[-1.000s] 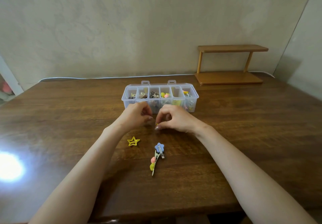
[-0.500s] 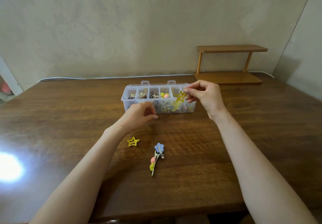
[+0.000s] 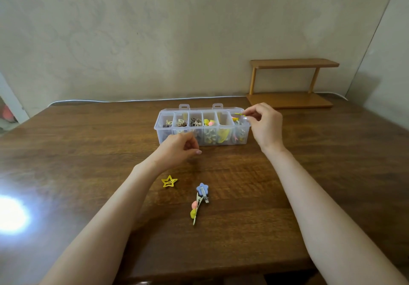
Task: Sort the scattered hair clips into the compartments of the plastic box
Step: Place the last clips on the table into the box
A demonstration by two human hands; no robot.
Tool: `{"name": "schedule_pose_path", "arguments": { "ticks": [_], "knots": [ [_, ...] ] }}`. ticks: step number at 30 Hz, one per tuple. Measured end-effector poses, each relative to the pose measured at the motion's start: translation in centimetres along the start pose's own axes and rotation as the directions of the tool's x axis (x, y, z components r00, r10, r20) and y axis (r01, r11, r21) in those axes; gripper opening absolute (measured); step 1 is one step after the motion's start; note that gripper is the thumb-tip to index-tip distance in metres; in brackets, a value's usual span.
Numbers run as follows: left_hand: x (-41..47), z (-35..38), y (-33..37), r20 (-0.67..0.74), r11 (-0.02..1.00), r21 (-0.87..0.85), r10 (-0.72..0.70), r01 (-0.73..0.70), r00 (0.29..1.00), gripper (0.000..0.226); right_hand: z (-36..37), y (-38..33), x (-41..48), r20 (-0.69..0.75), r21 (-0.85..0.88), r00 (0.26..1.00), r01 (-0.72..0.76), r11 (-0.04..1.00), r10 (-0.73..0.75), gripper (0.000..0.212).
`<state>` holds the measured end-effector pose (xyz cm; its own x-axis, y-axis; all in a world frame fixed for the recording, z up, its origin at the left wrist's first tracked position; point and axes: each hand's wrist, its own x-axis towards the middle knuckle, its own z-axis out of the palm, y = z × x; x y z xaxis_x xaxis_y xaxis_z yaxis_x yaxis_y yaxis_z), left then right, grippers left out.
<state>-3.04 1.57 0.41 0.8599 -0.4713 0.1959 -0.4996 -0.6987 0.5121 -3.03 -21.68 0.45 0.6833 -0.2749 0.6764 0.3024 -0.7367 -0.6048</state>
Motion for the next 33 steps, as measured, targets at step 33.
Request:
{"name": "schedule_pose_path", "arguments": {
  "ticks": [33],
  "knots": [
    [-0.8,-3.3,-1.0,0.455,0.945,0.304,-0.258,0.123,0.852,0.021,2.2,-4.5,-3.7,0.533,0.234,0.837,-0.008,0.972,-0.122,0.021]
  ]
}}
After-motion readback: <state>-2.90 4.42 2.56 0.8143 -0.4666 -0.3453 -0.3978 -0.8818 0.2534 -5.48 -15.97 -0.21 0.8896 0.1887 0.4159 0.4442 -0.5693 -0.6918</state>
